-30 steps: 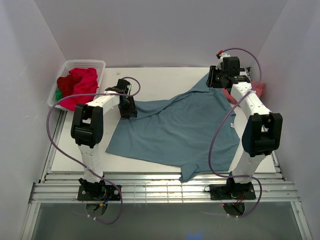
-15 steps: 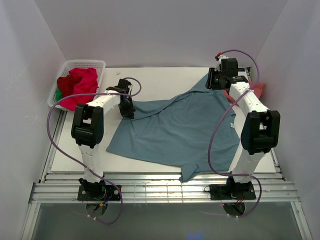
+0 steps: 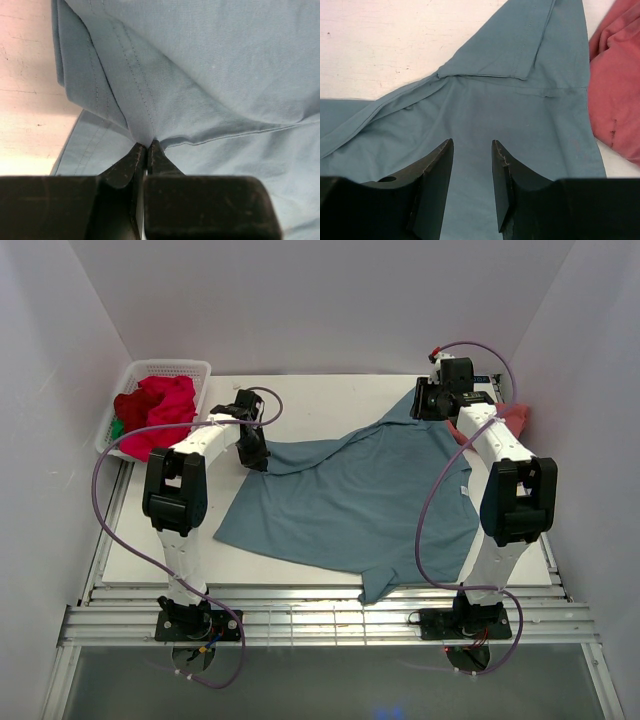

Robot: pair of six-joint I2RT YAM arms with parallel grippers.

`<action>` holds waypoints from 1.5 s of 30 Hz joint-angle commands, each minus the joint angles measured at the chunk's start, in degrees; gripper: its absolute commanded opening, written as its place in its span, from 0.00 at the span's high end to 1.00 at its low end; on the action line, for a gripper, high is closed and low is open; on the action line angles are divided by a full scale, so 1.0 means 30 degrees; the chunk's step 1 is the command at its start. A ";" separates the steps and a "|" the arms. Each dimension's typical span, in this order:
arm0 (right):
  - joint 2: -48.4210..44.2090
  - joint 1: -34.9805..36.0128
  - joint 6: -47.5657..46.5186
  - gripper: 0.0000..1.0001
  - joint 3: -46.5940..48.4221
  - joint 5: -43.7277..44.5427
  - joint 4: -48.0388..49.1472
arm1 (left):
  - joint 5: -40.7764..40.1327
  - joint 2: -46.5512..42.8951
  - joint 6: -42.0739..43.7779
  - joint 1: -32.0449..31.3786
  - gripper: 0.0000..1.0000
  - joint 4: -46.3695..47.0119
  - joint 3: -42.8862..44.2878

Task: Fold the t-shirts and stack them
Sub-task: Flatten out the tshirt

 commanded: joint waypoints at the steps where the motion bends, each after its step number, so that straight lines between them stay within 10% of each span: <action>1: 0.0059 0.0053 -0.0051 0.57 0.0821 0.0092 0.0020 | -0.0029 -0.0773 0.0139 -0.0110 0.86 -0.0386 0.0630; 36: 0.0147 0.0053 0.0008 0.58 0.0323 -0.0025 -0.0039 | 0.0821 -0.1036 -0.0095 -0.0432 0.64 -0.1060 0.0425; 42: 0.0147 0.0053 0.0008 0.58 0.0294 -0.0025 -0.0010 | 0.0733 -0.1125 -0.0212 -0.0491 0.70 -0.1177 0.0660; 45: 0.0118 0.0053 0.0008 0.58 0.0323 -0.0025 0.0020 | 0.0791 -0.1008 -0.0183 -0.0521 0.92 -0.1177 0.0689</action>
